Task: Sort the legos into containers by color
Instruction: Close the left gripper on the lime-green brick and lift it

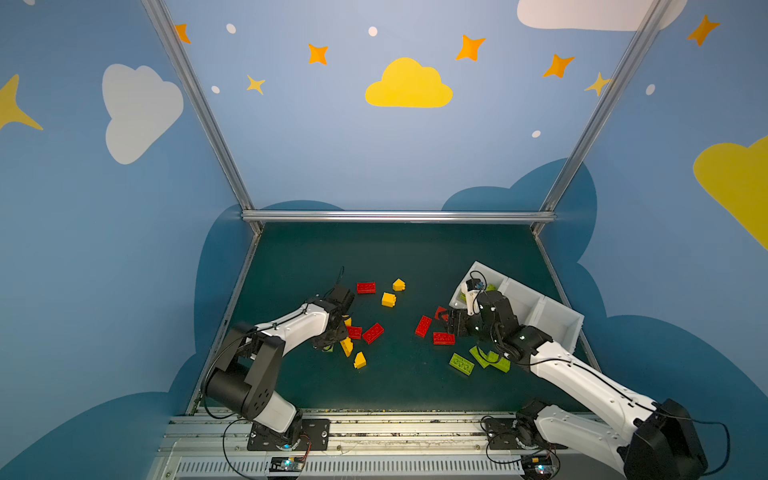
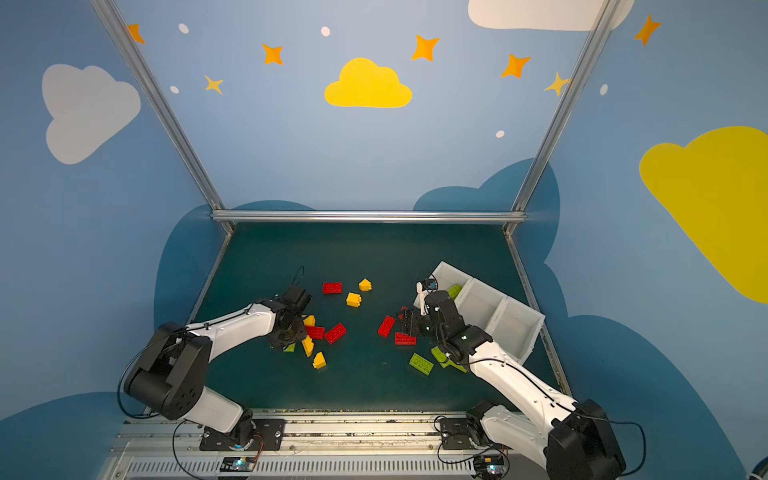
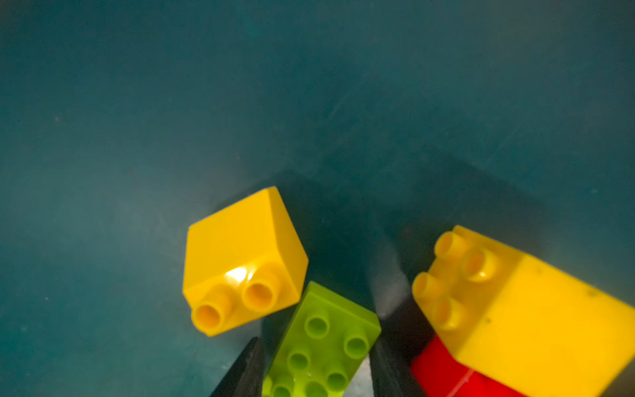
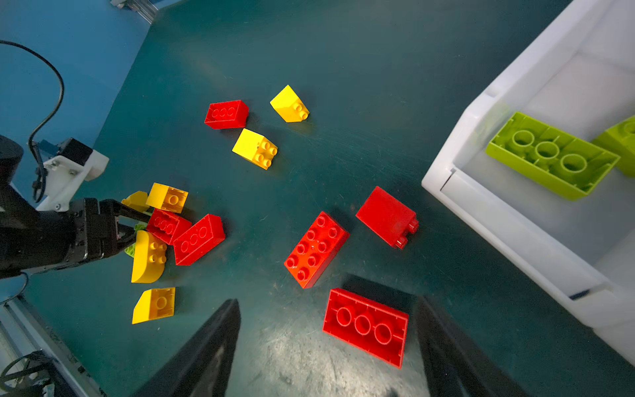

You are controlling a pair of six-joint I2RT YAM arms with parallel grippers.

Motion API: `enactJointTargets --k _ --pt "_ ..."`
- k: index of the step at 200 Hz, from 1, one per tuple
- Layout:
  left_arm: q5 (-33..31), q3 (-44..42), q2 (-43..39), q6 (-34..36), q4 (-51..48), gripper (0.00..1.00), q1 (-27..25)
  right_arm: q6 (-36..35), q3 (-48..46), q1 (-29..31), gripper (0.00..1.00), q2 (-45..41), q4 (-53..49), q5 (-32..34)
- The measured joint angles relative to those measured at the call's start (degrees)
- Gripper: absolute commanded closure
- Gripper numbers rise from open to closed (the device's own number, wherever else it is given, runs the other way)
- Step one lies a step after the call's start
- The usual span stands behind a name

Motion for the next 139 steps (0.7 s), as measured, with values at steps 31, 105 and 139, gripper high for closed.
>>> enactJointTargets --k 31,105,139 --pt "-1.46 0.07 0.28 -0.83 0.11 0.56 -1.57 0.02 -0.07 0.0 0.22 -1.03 0.0 0.44" --pt "-1.27 -2.27 -1.77 -2.71 3.3 0.69 -4.07 0.04 -0.26 0.0 0.22 -1.6 -0.02 1.09" --pt "0.39 -3.04 -5.22 -2.25 1.55 0.71 -4.59 0.07 -0.26 0.0 0.22 -2.23 -0.02 1.51"
